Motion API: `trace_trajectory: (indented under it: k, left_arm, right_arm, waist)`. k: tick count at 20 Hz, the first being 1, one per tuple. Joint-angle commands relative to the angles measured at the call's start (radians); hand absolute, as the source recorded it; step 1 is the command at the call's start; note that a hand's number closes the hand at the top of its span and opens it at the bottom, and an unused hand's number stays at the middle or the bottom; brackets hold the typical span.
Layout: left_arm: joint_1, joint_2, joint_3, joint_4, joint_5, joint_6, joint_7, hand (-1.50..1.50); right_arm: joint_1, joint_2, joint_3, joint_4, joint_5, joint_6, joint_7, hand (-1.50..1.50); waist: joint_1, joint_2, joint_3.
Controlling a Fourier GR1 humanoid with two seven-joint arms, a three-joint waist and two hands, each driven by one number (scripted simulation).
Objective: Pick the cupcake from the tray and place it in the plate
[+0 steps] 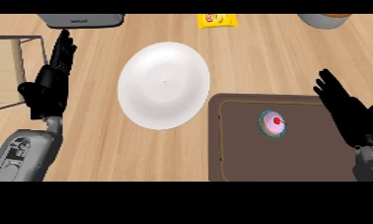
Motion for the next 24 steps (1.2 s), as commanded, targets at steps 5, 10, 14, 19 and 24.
trace_trajectory:
  k: [5, 10, 14, 19, 24]
  left_arm:
    - [-0.002, -0.005, -0.066, 0.04, -0.008, -0.087, 0.042, 0.0]
    - [-0.019, -0.031, -0.079, 0.072, 0.024, -0.121, 0.081, 0.0]
    - [0.048, -0.04, -0.08, 0.0, 0.012, -0.11, 0.099, 0.0]
    - [0.062, -0.02, -0.051, 0.0, 0.017, -0.145, 0.105, 0.0]
    - [0.052, -0.024, -0.029, -0.042, 0.008, -0.145, 0.146, 0.0]
  right_arm:
    - [-0.211, 0.211, 0.174, -0.227, -0.014, -0.027, 0.071, -1.5]
    - [-0.267, -0.032, 0.392, -0.295, 0.494, -0.004, -0.017, 1.5]
    - [0.004, 0.134, 0.484, -0.259, 0.514, -0.102, -0.165, -1.5]
    - [0.011, 0.045, 0.487, -0.338, 0.715, -0.172, -0.158, -1.5]
    - [0.015, -0.058, 0.33, -0.542, 0.669, -0.111, -0.09, -1.5]
  waist:
    - [0.036, -0.019, -0.029]
    - [0.023, -0.019, -0.031]
    - [0.011, -0.018, -0.026]
    - [0.007, -0.021, -0.027]
    - [0.007, -0.021, -0.027]
